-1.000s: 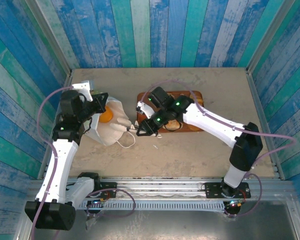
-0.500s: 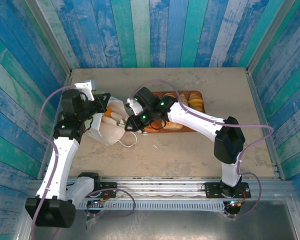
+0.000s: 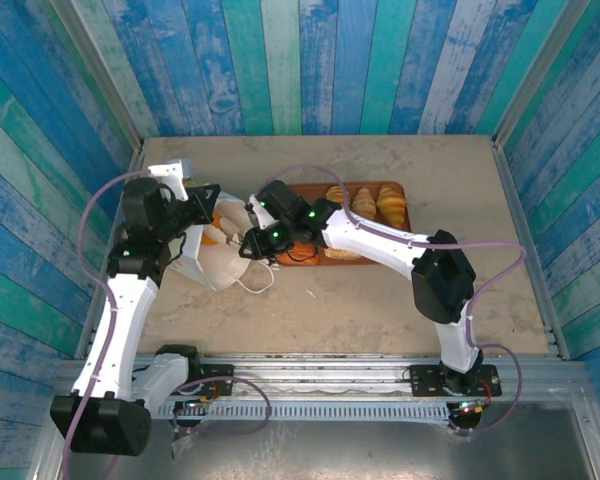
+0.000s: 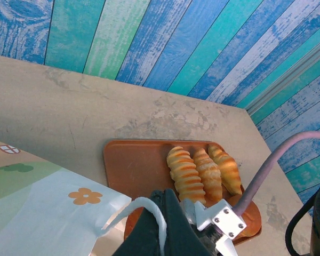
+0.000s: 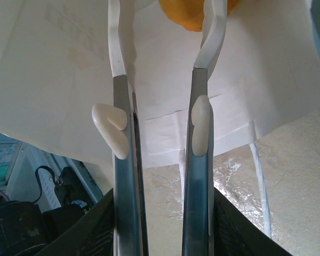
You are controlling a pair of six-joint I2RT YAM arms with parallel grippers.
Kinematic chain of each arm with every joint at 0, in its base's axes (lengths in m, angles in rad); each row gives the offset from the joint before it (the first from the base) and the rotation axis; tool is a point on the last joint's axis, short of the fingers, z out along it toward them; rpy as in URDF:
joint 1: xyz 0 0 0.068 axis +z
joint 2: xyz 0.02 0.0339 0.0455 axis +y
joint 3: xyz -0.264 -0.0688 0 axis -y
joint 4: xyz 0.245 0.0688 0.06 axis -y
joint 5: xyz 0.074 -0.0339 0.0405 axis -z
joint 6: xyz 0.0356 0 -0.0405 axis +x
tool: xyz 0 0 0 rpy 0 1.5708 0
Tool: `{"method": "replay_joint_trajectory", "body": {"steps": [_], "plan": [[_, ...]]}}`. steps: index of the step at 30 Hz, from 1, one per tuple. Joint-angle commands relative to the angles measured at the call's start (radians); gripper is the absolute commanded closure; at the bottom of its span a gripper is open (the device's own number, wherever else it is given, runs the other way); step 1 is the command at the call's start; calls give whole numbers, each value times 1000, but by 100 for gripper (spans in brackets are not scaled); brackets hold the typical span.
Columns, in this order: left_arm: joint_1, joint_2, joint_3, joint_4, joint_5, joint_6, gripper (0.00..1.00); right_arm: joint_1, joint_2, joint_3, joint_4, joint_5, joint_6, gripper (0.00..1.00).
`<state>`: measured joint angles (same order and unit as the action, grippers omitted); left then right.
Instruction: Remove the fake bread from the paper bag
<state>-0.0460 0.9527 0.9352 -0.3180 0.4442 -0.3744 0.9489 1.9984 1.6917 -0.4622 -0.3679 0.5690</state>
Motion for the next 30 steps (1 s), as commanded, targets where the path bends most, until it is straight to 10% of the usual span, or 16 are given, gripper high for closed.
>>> {"method": "replay_joint_trajectory", "body": {"steps": [1,30], "plan": [[-2,-12,10,12,-2,18,100,10,-2,-2,58,14,10,59],[-2,-19,1,16,-3,22,100,11,56,1,53,65,1,59]]}}
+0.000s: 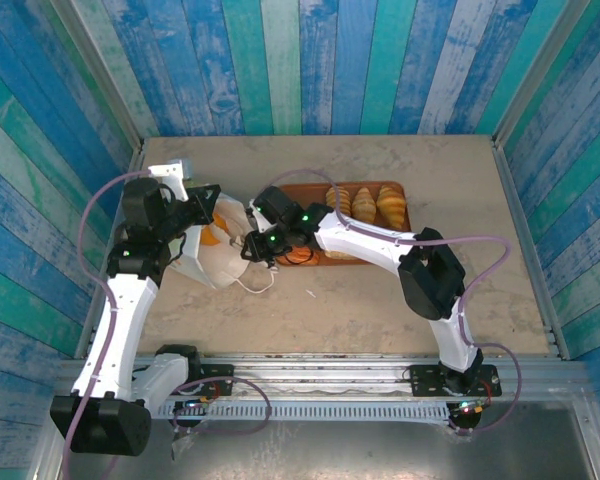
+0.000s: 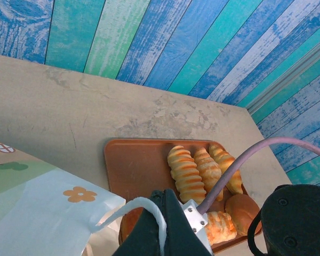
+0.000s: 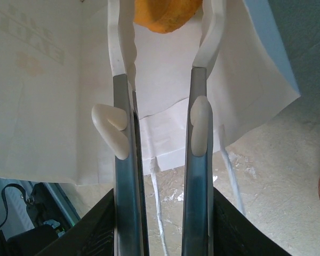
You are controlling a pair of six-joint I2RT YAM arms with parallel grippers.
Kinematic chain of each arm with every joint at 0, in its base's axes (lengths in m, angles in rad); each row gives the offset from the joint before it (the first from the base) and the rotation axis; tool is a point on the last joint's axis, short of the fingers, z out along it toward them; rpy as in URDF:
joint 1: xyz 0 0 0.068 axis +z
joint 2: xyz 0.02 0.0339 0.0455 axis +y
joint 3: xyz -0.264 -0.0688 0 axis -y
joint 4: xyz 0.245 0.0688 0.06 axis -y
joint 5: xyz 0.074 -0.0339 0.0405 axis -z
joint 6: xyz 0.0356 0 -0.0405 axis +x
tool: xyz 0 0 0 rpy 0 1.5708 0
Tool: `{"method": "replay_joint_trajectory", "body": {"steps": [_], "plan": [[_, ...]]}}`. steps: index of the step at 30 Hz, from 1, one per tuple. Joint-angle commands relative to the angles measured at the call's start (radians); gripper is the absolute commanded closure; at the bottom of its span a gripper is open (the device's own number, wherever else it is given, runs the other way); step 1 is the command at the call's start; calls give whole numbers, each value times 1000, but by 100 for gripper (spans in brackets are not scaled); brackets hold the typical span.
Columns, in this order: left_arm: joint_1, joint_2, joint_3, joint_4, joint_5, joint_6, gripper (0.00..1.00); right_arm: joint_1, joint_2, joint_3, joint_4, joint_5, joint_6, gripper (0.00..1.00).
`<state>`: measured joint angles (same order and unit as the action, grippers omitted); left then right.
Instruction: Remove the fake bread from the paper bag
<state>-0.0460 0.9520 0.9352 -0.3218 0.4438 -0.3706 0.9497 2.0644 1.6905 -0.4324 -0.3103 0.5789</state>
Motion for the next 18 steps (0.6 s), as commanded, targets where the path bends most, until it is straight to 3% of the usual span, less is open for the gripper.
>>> {"method": "replay_joint_trajectory", "body": {"steps": [1,5,18], "plan": [[-1,-18,1,19,-2,18,100,12,-16,-3,22,24,-4,59],[-1,-19,-1,18,-3,16,100,10,-28,-14,23,85,-3,58],[-2,-12,3,23,-1,11,100,10,25,34,8,15,-32,61]]}}
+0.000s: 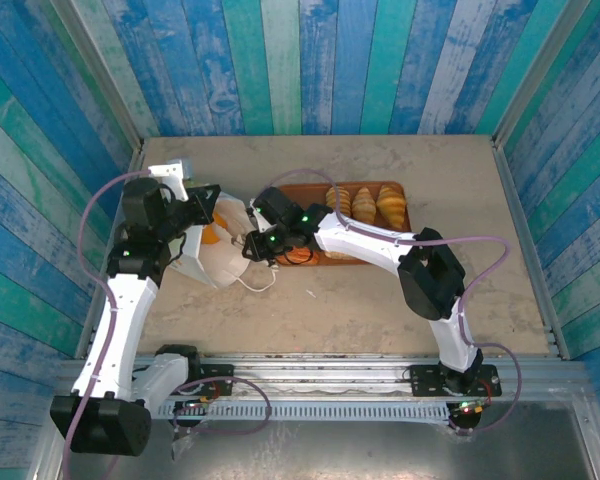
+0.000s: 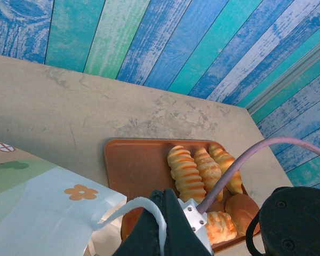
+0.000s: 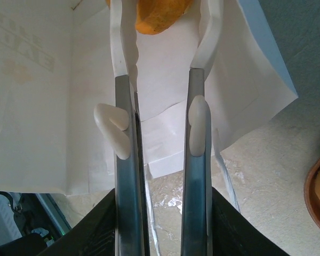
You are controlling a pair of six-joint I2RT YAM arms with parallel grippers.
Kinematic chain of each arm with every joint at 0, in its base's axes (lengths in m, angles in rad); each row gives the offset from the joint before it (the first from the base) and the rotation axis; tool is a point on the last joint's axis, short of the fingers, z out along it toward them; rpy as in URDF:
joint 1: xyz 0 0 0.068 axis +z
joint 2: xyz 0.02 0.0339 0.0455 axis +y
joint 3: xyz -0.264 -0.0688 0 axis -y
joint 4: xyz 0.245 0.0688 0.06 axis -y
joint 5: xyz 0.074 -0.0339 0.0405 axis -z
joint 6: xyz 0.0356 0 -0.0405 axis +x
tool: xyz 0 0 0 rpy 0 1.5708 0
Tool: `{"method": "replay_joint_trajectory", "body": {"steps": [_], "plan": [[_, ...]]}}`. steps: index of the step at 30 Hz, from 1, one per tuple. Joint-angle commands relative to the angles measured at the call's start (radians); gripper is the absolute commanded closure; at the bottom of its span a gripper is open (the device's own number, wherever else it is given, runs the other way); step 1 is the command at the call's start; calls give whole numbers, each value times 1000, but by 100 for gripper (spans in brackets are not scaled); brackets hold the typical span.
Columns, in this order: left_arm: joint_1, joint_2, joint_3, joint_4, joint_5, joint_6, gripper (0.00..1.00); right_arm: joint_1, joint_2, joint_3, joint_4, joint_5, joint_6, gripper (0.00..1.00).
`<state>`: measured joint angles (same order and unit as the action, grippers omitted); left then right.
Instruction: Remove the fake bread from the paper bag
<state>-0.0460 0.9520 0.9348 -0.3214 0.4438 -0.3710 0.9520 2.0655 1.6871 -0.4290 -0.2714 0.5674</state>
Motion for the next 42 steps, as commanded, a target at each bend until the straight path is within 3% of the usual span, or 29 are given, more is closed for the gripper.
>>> {"method": "replay_joint_trajectory", "body": {"steps": [1,4,8,12,20,24,33,42], "plan": [[-2,-12,3,22,-1,11,100,7,25,41,3,-34,-24,61],[-2,-9,7,24,1,9,100,7,23,53,-7,-63,-42,62],[-1,-10,6,24,-1,7,100,25,-22,49,-31,1,-107,71],[-2,-10,6,25,-4,6,100,49,-51,72,-122,154,-210,76],[-2,-13,14,3,-23,20,100,139,-158,28,-198,637,-461,75],[-2,-13,16,-7,-35,23,100,168,-165,-7,-195,782,-625,74],[-1,-9,2,16,-41,3,100,258,-162,-135,-160,759,-871,70],[-2,-9,-5,15,-26,-3,100,250,-242,-166,-161,606,-741,58]]}}
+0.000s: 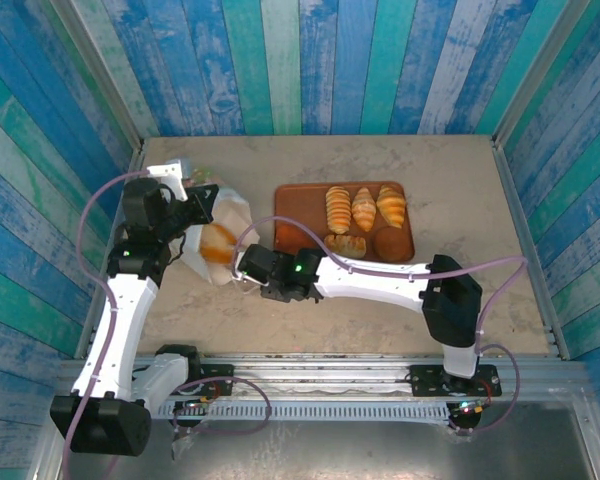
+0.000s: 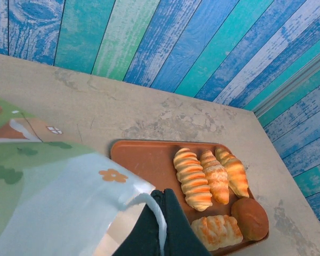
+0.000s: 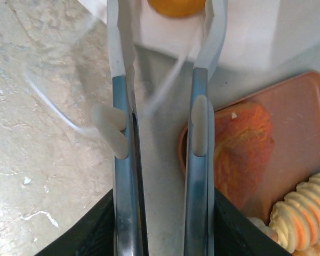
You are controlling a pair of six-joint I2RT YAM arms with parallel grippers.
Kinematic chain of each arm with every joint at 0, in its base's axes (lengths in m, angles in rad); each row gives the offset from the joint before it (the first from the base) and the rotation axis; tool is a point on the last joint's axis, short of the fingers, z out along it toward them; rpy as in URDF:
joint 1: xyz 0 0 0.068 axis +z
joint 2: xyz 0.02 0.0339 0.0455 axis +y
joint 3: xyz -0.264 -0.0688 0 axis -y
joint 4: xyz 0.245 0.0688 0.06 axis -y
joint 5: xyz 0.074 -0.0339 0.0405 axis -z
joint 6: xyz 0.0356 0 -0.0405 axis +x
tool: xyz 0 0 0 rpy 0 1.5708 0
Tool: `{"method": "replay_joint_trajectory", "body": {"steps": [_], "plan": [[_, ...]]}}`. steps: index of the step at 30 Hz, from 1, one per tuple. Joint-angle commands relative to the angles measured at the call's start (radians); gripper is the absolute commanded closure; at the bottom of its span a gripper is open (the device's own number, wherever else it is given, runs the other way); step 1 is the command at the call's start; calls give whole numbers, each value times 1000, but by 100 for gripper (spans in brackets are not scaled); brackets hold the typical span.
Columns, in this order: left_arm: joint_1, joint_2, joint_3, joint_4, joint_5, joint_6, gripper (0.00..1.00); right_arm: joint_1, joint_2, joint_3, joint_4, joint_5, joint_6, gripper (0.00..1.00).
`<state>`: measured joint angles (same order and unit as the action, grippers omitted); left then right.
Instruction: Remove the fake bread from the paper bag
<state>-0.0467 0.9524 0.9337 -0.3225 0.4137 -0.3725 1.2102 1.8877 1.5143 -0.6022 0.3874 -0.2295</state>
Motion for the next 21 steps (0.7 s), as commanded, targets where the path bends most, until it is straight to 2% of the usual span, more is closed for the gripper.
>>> {"method": "replay_joint_trajectory", "body": {"steps": [1,10,21], "plan": [[-1,-9,-2,17,7,-3,100,-13,-69,15,8,-64,92,57],[-1,-24,1,12,15,-9,100,-89,2,129,-43,-255,295,51],[-1,-26,-1,10,-2,-3,100,-142,202,380,-178,-418,341,47]]}}
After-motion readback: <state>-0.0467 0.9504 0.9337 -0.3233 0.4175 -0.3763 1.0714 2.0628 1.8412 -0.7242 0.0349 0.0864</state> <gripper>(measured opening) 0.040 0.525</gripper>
